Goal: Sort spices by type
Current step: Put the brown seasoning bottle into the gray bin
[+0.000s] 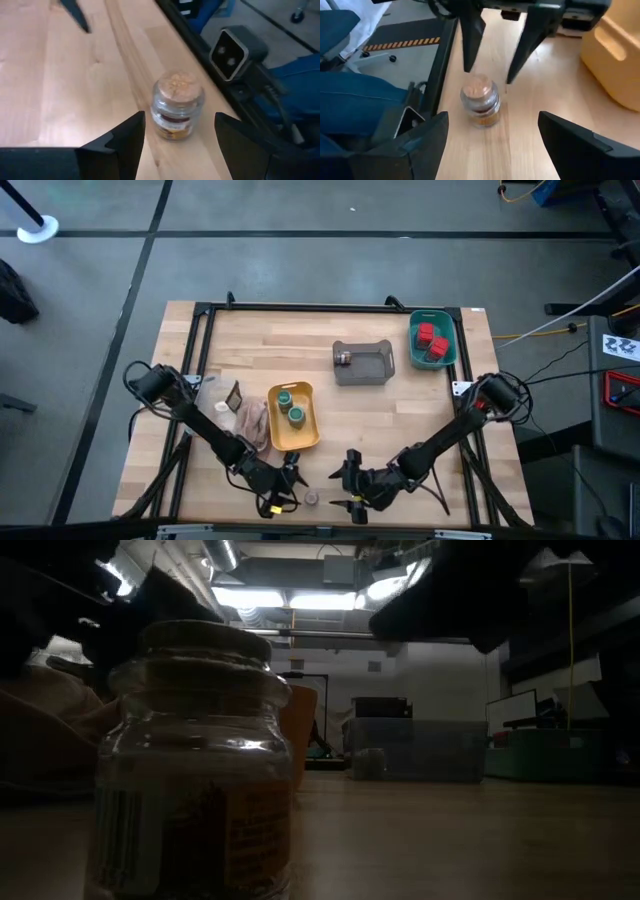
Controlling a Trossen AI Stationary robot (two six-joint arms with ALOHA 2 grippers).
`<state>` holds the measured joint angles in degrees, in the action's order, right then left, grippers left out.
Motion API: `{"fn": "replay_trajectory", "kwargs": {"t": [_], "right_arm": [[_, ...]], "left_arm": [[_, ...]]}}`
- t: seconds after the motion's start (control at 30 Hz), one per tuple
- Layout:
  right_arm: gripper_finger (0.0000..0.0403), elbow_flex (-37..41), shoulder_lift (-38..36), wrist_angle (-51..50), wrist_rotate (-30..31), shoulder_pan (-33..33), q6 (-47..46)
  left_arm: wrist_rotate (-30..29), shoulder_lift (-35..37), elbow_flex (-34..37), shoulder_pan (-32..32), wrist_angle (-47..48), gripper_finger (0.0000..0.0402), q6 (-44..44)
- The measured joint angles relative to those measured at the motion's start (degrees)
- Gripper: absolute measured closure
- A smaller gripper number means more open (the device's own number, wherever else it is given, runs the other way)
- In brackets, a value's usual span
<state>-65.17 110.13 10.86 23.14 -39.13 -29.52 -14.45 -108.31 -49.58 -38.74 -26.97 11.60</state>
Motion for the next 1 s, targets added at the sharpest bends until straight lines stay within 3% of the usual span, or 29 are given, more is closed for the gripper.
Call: {"fn": "replay_trajectory", "kwargs": {"t": [0.4, 1.0], "right_arm": [[0.0095, -0.03, 8.8, 10.1, 3.93, -0.99, 4.67], [0.0095, -3.48, 12.8, 13.48, 5.77, -0.18, 7.26]], "left_arm": [[-3.22, -0.6, -0.02, -0.3, -1.83, 0.0178, 1.8], [-3.18, -0.65, 0.0, -0.74, -2.34, 0.0178, 6.0]]}}
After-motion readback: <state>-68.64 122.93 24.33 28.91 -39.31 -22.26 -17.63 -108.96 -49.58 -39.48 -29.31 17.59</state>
